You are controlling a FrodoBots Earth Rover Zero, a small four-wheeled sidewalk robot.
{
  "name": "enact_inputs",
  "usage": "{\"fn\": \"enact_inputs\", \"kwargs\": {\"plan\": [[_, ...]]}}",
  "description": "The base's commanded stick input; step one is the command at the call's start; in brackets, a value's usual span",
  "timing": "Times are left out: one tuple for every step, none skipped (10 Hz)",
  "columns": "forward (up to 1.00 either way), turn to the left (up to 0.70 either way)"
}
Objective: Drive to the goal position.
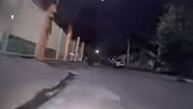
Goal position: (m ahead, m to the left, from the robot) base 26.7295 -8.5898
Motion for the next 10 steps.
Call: {"fn": "enact_inputs", "kwargs": {"plan": [[0.7,-0.17],[0.7,-0.32],[0.7,-0.35],[0.7,-0.24],[0.7,-0.12],[0.7,-0.01],[0.7,-0.17],[0.7,-0.35],[0.7,-0.35],[0.7,-0.34]]}}
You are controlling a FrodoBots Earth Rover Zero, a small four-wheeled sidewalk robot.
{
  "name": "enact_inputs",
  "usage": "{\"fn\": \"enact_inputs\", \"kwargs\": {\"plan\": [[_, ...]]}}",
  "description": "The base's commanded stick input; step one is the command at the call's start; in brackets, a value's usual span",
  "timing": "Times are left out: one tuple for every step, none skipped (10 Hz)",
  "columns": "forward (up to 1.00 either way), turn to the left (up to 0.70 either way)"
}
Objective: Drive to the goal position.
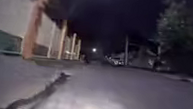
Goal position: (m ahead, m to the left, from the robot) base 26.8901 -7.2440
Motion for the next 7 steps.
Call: {"fn": "enact_inputs", "kwargs": {"plan": [[0.7,-0.17],[0.7,-0.03],[0.7,0.0],[0.7,0.0],[0.7,0.0],[0.7,0.0],[0.7,0.0]]}}
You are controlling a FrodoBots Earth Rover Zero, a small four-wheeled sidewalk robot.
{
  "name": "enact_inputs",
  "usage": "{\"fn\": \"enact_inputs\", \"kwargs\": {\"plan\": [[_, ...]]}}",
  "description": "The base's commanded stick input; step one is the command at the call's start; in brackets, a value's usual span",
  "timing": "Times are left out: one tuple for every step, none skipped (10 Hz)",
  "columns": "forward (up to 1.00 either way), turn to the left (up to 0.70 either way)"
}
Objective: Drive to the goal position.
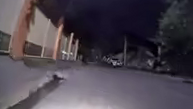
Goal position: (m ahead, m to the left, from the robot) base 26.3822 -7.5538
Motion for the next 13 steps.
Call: {"fn": "enact_inputs", "kwargs": {"plan": [[0.7,0.0],[0.7,0.0],[0.7,0.0],[0.7,0.0],[0.7,0.0],[0.7,0.0],[0.7,0.0],[0.7,0.0],[0.7,0.0],[0.7,0.0],[0.7,-0.05],[0.7,-0.21],[0.7,-0.31]]}}
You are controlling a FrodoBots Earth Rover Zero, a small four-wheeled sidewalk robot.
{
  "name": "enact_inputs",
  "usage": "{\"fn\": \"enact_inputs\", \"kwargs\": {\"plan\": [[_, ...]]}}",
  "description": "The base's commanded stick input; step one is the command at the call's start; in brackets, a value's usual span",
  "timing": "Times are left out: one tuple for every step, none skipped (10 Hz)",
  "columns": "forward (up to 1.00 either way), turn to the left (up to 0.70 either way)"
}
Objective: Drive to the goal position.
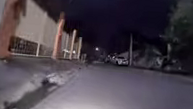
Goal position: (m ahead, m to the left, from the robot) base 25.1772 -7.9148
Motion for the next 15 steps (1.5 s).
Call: {"fn": "enact_inputs", "kwargs": {"plan": [[0.7,-0.35],[0.7,0.0],[0.7,0.0],[0.7,0.0],[0.7,-0.21],[0.7,-0.32],[0.7,-0.35],[0.7,-0.15],[0.7,0.0],[0.7,0.0],[0.7,0.0],[0.7,0.0],[0.7,0.0],[0.7,0.0],[0.7,0.0]]}}
